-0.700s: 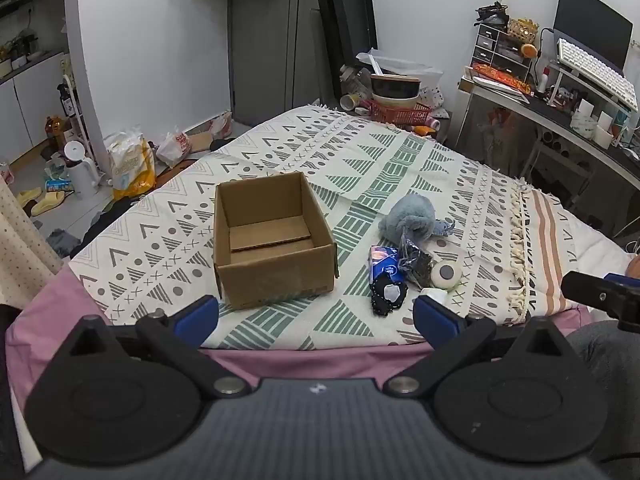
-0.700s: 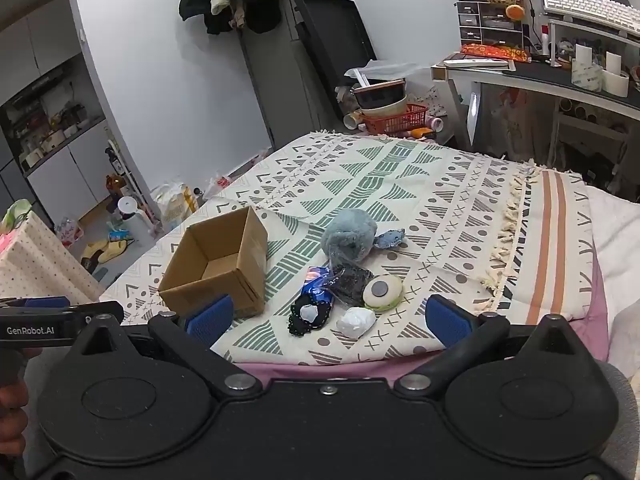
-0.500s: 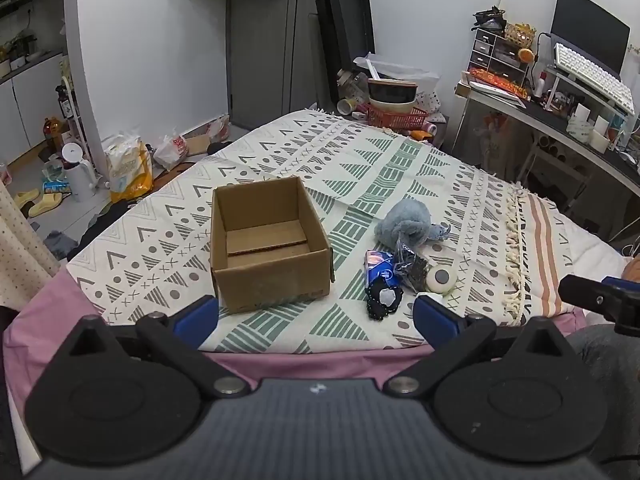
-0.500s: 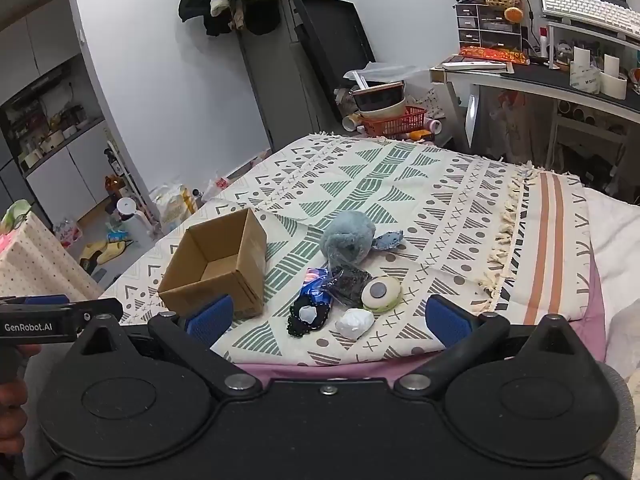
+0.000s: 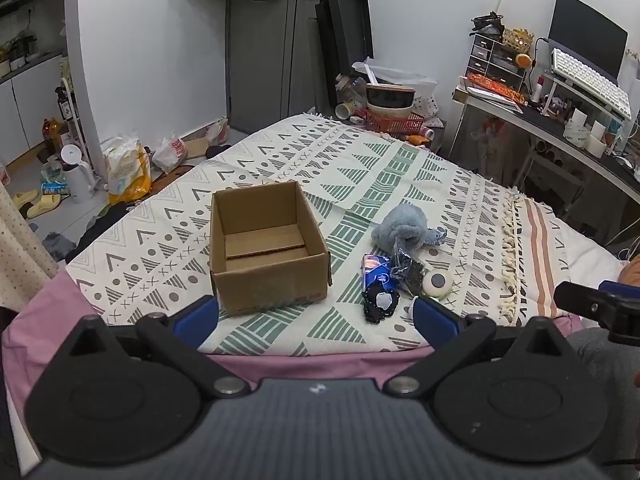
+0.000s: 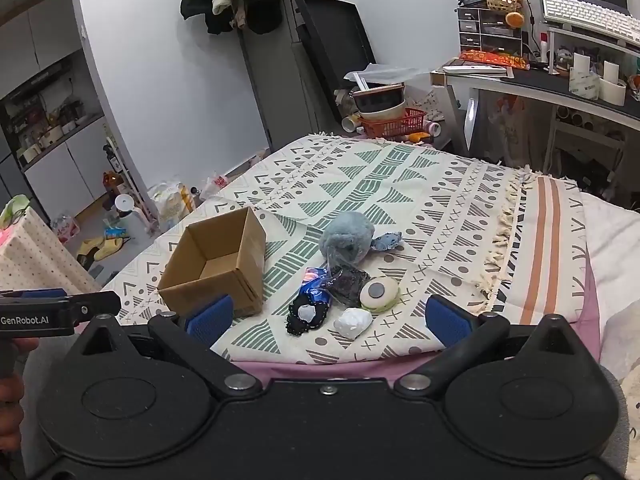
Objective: Organize soft objects
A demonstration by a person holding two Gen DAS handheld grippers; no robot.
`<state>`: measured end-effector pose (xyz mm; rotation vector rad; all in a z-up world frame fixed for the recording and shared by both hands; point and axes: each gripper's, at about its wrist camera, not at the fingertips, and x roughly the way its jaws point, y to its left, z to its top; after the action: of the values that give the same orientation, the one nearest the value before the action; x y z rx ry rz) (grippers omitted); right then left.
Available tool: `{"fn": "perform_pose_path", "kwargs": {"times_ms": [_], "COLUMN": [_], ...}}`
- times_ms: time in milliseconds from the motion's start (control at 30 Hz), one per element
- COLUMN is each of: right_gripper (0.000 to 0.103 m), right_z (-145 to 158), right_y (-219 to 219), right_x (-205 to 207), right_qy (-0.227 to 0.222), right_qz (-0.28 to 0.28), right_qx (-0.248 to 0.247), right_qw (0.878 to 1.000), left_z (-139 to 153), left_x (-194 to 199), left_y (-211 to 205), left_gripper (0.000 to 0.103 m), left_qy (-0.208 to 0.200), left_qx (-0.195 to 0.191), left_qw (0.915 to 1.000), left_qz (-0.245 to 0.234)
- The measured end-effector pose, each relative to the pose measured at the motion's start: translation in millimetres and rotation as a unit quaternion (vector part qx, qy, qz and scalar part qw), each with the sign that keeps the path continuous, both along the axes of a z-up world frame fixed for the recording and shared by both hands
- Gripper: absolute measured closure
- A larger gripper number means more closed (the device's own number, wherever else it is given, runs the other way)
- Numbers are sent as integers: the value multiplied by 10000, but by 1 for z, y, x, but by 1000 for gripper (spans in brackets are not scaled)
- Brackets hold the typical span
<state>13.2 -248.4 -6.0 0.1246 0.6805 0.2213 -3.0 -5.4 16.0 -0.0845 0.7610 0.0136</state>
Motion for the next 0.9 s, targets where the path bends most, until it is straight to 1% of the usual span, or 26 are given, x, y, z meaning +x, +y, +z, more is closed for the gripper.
{"fn": "perform_pose_path", "kwargs": {"times_ms": [233,467,900], "right_gripper": [0,0,0], "right_z": [1,0,1], "right_y": [-1,-1,-2], "right_x": [-1,-1,-1], "right_qy": [-22,-1,-4], "right_qz": [-58,-75,-85], "right_qx": [10,13,3], "right_qw": [10000,10000,10000], "left_z": [5,-2,-2], "left_x": [-1,-4,-4], "left_y": [1,1,0], "left_gripper": [0,0,0], "left_qy": [-12,-32,-40], "left_qx": [-72,-53,-51], "left_qw": [10000,10000,10000], "left_qz": [26,-24,-37]}}
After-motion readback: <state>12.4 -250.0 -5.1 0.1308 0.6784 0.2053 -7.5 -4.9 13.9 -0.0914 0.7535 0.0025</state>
